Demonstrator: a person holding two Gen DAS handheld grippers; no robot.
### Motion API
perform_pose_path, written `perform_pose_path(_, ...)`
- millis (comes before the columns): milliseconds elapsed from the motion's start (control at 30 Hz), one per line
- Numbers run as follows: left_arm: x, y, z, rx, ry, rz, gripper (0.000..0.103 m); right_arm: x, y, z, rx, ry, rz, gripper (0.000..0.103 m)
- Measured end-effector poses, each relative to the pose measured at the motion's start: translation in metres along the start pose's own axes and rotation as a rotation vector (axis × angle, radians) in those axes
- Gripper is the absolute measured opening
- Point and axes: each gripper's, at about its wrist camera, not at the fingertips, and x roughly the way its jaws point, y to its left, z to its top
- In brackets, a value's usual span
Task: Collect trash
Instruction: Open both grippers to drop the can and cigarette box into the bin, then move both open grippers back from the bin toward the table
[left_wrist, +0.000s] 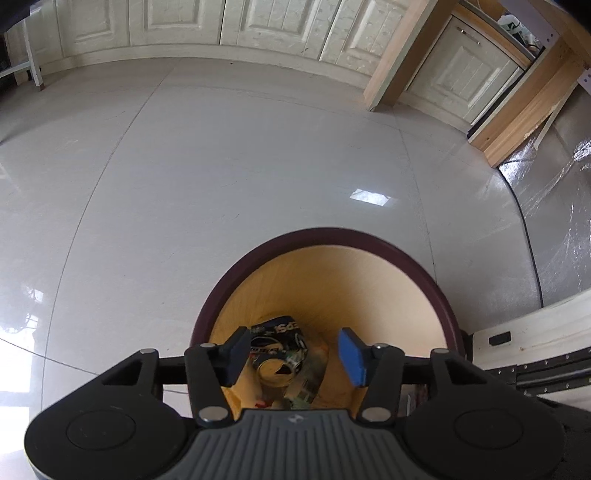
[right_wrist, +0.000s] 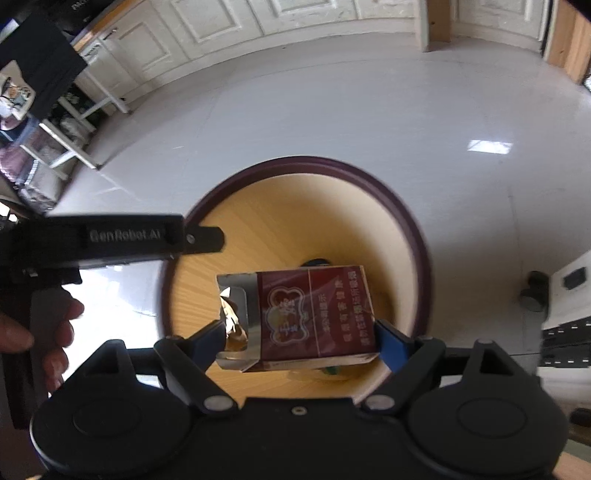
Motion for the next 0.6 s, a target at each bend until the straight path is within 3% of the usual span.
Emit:
perform_pose_path(133, -0.002, 0.002, -0.002, -0.001, 0.016, 0.021, 0.062, -0.001, 0.004, -0.002, -0.016, 0.006, -0.004, 0.098)
perform_pose_path(200, -0.002, 0.002, -0.004, -0.007, 0.029, 0.031, 0.064, 0.001, 0.003, -0.002, -0.023, 0.017, -0.051, 0.098)
perform_pose_path(600, -0.014, 0.013, -0.026, -0.051, 0.092, 0.083, 0.088, -0.013, -0.003, -0.01, -0.044, 0.065, -0.118, 0.103)
